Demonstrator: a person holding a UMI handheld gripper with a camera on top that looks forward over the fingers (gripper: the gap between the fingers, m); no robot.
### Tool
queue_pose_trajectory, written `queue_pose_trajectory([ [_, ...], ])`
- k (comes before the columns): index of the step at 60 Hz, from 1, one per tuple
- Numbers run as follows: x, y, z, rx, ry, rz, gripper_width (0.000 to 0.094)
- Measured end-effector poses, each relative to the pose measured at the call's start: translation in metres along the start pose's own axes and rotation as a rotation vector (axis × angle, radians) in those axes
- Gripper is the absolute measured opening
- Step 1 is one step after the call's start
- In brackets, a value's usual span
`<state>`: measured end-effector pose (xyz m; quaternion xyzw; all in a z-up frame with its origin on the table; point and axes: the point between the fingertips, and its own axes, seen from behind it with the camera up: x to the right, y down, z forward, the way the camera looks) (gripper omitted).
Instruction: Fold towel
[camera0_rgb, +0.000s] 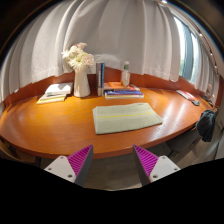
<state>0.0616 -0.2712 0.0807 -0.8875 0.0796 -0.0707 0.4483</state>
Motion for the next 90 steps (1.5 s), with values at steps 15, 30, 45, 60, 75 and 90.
queue_pose_trajectory([
  [15,-0.056,-0.036,0.130,-0.053,-0.115,-0.096,0.0786],
  [30,-0.064,-0.054,0.221,-0.118,-0.125,-0.157,0.0657],
  [45,-0.066,-0.055,0.231,-0.091,-0.123,-0.230,0.0056],
  [60,-0.045,-0.089,0.217,-0.101,-0.176,-0.250,0.0027],
  [75,0.088,-0.186,0.195,0.038,-0.091,-0.299,0.0027],
  [90,0.206,-0.140,0.247,-0.076,-0.062,-0.293,0.0036],
])
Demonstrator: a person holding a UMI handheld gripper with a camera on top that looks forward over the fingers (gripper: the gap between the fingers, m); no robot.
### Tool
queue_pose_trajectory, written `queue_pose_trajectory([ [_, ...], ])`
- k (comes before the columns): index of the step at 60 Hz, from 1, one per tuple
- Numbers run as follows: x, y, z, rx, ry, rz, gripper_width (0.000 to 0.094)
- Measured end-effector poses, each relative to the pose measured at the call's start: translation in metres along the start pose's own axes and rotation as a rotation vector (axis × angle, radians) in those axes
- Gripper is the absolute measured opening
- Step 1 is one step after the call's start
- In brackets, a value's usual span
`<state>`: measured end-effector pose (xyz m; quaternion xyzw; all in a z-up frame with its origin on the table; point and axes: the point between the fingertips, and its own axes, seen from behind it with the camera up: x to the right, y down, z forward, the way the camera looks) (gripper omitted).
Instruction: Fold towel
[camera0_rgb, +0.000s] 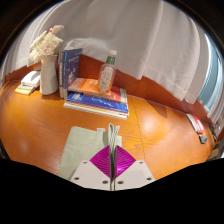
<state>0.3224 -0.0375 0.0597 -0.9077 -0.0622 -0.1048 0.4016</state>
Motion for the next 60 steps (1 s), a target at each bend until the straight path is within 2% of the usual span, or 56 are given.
queue_pose_trajectory([
  [4,0.008,0.029,0.014,-0.057,-0.008,0.005,0.0144],
  [8,0.021,0.039,0.011,-0.067,0.028,-0.007,0.0419],
  [10,0.021,0.039,0.005,-0.069,0.030,-0.007,0.0527],
  [14,0.016,0.024,-0.014,-0.032,0.026,0.011,0.0623],
  [18,0.006,0.008,-0.037,0.013,0.022,0.043,0.0654],
  [38,-0.114,-0.068,-0.185,0.181,-0.024,0.181,0.0676],
  [49,-0.186,-0.074,-0.248,0.234,-0.046,0.233,0.0687],
  [60,-0.242,-0.070,-0.295,0.250,-0.085,0.224,0.0696],
])
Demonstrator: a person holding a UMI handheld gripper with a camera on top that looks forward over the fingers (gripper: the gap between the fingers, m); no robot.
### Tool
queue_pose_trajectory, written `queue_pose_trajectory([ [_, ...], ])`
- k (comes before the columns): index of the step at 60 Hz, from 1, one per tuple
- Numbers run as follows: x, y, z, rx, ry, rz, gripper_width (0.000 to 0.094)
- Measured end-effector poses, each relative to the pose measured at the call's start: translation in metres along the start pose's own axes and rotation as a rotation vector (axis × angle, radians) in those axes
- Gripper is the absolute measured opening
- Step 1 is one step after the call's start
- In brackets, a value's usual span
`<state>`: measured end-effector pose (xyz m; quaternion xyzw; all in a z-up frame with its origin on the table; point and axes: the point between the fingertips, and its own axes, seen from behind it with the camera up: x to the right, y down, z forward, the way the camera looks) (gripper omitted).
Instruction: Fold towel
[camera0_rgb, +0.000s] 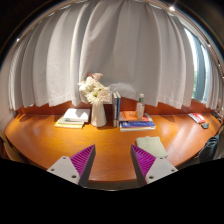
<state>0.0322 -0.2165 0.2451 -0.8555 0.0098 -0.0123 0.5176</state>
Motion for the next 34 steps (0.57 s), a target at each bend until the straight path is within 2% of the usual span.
queue_pose_trajectory([
  [34,-0.073,0.018,-0.046,0.007,-0.062,-0.041,0.0696],
])
